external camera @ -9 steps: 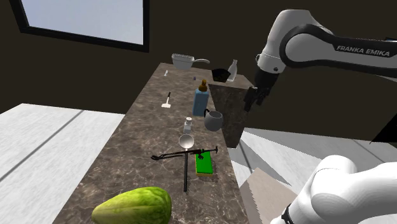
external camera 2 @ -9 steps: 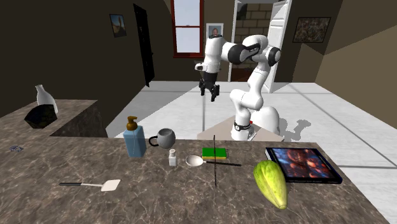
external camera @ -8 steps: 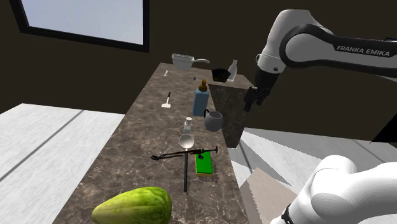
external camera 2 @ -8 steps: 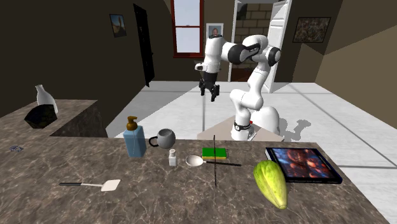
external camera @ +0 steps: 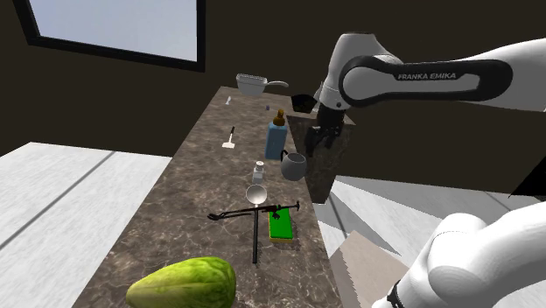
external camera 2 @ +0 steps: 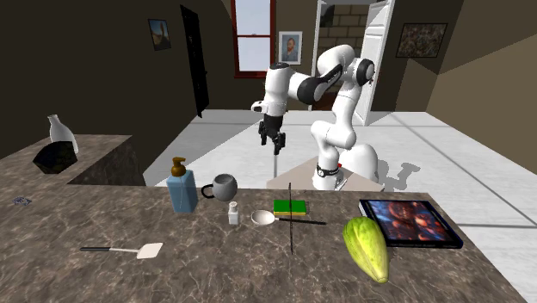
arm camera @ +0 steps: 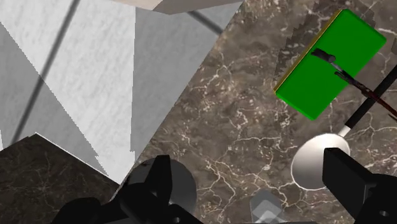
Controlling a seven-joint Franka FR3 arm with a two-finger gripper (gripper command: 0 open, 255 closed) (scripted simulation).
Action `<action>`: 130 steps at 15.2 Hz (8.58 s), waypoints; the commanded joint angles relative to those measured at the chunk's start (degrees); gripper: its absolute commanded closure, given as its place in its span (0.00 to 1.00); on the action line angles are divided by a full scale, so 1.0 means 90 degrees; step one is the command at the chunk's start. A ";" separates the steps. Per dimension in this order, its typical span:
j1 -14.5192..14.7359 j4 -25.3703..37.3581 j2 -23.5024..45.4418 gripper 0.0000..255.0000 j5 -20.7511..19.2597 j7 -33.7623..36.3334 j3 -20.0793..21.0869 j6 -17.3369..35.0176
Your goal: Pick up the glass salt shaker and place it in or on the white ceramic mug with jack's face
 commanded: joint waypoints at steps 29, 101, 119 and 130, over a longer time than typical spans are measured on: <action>0.0092 0.2830 0.4994 0.00 -0.0298 0.1253 0.0265 0.2027; -0.0992 0.4043 0.3996 1.00 0.0067 -0.0947 -0.0483 0.0032; -0.1000 0.3266 0.4119 1.00 0.0050 -0.0873 -0.0487 0.0929; -0.0959 0.3824 0.3926 0.00 0.0047 -0.0873 -0.0460 0.0175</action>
